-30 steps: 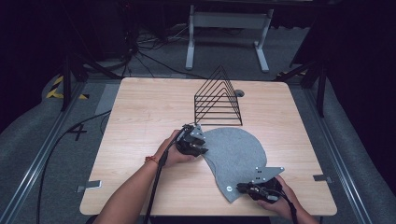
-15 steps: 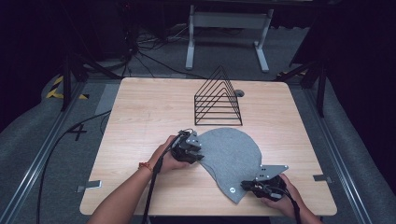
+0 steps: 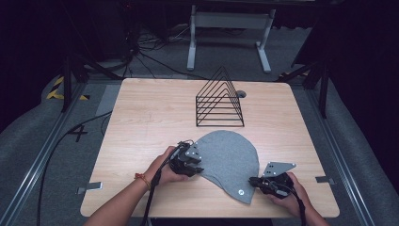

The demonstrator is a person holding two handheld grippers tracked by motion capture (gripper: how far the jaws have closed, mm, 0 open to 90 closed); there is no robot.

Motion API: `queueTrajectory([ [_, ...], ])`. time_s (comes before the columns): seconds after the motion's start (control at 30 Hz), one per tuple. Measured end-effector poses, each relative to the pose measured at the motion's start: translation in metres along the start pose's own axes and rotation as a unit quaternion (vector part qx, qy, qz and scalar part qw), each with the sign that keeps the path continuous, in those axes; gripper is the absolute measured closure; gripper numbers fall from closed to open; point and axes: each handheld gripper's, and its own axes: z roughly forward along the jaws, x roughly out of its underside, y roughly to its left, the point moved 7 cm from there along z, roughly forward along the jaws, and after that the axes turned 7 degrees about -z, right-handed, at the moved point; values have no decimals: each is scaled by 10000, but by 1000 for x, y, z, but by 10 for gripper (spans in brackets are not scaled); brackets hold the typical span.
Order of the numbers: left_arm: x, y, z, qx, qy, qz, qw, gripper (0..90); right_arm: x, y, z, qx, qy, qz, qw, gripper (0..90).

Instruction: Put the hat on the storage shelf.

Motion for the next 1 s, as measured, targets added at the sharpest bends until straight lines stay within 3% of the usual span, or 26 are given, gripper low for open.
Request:
queueTrajectory([
  [0.37,5,-31,1,336,-116,69,9993,615,3,-23,-1,441,135,184,9988,844],
  [0.7,3,-59,5,649,-34,153,9978,601,3,-42,0,731,224,309,9966,844],
  [0.83,1,-59,5,606,-12,154,9980,577,3,-46,0,740,235,348,9964,827],
  [0.9,0,-54,1,413,-29,254,9988,550,2,-47,-1,759,251,327,9963,803],
  [1.0,-1,-49,-6,375,-110,158,9991,530,1,-49,-2,742,220,352,9964,801],
])
